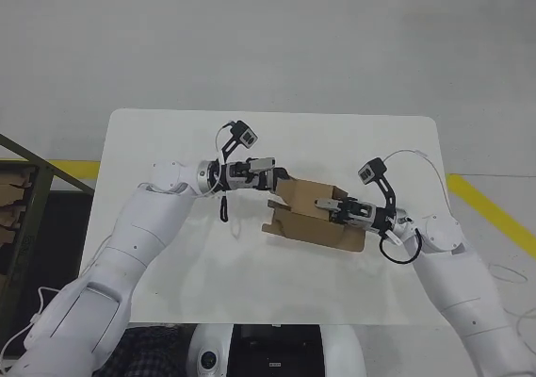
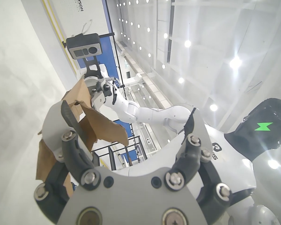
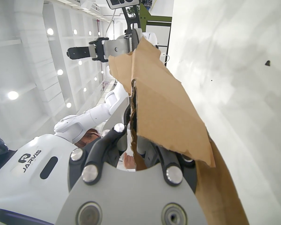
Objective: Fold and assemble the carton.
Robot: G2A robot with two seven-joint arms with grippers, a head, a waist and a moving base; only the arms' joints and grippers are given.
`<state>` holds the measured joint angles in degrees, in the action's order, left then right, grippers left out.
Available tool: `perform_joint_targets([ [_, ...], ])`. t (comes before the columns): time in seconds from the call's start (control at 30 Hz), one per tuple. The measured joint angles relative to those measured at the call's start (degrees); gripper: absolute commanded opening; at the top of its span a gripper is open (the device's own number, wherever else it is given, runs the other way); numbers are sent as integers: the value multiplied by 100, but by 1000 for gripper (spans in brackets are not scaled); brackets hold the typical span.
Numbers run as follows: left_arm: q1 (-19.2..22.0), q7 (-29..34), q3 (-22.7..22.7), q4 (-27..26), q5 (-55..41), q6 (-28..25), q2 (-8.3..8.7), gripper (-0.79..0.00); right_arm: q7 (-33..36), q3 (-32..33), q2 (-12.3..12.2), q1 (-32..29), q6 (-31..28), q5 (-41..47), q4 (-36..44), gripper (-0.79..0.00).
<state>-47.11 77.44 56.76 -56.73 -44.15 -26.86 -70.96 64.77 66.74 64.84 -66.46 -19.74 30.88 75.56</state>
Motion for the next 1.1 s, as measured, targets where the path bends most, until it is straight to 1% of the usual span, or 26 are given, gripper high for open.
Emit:
perform_joint_targets([
  [0.33, 38, -94, -40, 74, 57, -93, -7, 0, 151, -73, 3, -85, -104, 42, 122, -785],
  [0.67, 95, -144, -220, 120, 88, -143, -63, 0, 130, -141, 13, -145, -106, 97, 230, -785],
  [1.1, 127, -108, -287, 154, 12, -107, -87, 0, 53, -273, 48, -57, -60, 107, 147, -785],
])
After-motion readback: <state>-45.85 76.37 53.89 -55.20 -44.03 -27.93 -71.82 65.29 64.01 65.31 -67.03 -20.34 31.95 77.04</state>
